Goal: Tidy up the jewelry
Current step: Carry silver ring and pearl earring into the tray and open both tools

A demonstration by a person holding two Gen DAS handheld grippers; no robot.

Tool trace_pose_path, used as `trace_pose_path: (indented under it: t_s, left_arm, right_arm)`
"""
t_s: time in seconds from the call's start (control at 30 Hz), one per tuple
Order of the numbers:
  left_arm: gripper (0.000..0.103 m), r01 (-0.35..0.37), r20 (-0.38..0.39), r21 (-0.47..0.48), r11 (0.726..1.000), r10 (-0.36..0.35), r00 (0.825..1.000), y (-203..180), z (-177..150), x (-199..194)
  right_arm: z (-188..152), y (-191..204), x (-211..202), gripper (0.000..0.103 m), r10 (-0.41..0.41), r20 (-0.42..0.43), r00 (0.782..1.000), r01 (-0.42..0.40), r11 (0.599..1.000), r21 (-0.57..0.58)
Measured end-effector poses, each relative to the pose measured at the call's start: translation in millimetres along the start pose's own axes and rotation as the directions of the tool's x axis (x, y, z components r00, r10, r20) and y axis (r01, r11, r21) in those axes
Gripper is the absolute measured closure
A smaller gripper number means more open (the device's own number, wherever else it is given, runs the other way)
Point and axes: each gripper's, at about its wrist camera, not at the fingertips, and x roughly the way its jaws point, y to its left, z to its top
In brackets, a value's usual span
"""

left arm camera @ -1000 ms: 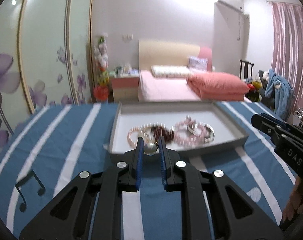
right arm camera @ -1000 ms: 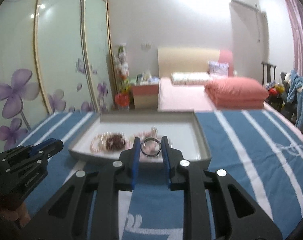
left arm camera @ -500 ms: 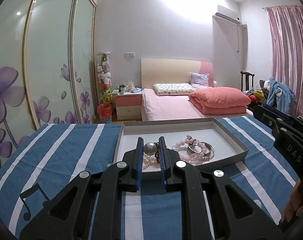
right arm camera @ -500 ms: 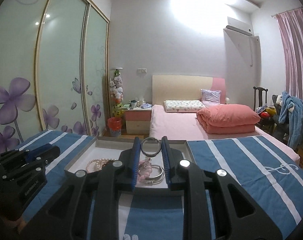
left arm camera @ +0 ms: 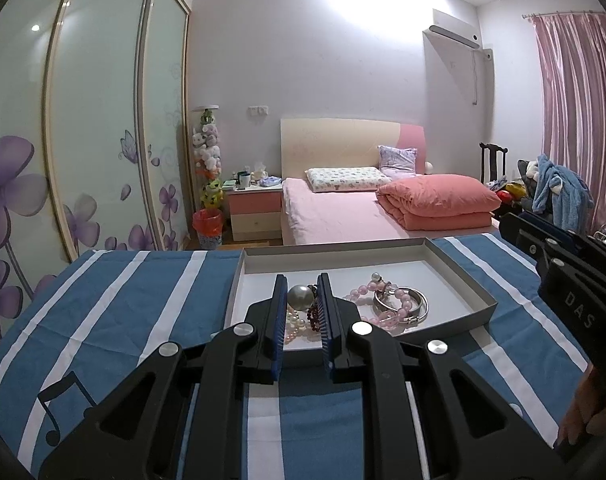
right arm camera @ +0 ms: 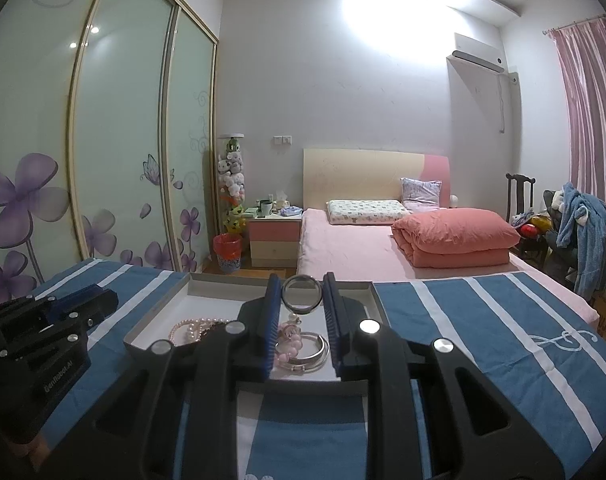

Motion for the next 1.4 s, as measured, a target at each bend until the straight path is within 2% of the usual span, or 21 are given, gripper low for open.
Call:
trace_pose_path:
  t_s: [0.33,0.5,0.6,0.93,1.03,1.07,1.13,1.23,1.37,1.4]
  left_arm:
    - [0.087,0.024,-0.008,-0.019,1.0,-0.025,1.0,0.7,3.4,12.9]
    - [0.087,0.064,-0.042,-0.036,0.997,-0.065,0.997,0.2,7.5,37.0]
    - [0.087,0.078,-0.077,-0.043,0.996,-0.082,0.994,-3.6,7.3,54.6]
    - [0.087,0.102,-0.152,-0.042,0.994,-0.107,0.982,-18.4,5.2,96.0]
    - [0.085,0.109,-0.167,-0.068,0.992,-0.119,0.979,-16.8,4.3,98.5]
    - [0.083,0.112,-0.169,-0.078,0.991,-0.124,0.978,-12.6,5.0,98.4]
    - [0.065,0.112,-0.158,-0.096,0.989,-0.126,0.979,-4.6,6.9,92.9]
    - [0.063,0.12,-0.143,-0.137,0.983,-0.14,0.98,9.8,11.2,80.1]
    - [0.062,0.129,-0.117,-0.169,0.977,-0.15,0.982,29.0,14.0,51.6]
    - [0.06,0.128,-0.112,-0.17,0.977,-0.149,0.983,32.7,14.1,46.2]
  right_arm:
    - [6.4,-4.3,19.4,0.081,0.0,-0.009,1.0,0.001,1.0,0.018]
    - [10.2,-16.2,58.7,0.081,0.045,-0.094,0.995,-0.038,0.996,0.083]
    - [8.7,-23.1,90.2,0.081,0.079,-0.167,0.983,-0.056,0.989,0.134]
    - [0.7,-36.0,142.0,0.08,0.119,-0.271,0.955,-0.063,0.977,0.206]
    - [-1.3,-39.1,146.6,0.06,0.126,-0.285,0.95,-0.06,0.971,0.231]
    - [-1.1,-42.1,142.6,0.059,0.12,-0.275,0.954,-0.054,0.971,0.234]
    - [0.7,-48.0,134.0,0.059,0.112,-0.262,0.958,-0.048,0.969,0.241]
    - [4.2,-56.2,116.6,0.057,0.116,-0.246,0.962,-0.049,0.964,0.263]
    - [6.5,-57.9,82.2,0.042,0.116,-0.225,0.967,-0.056,0.964,0.259]
    - [6.9,-56.9,76.4,0.04,0.118,-0.225,0.967,-0.059,0.966,0.252]
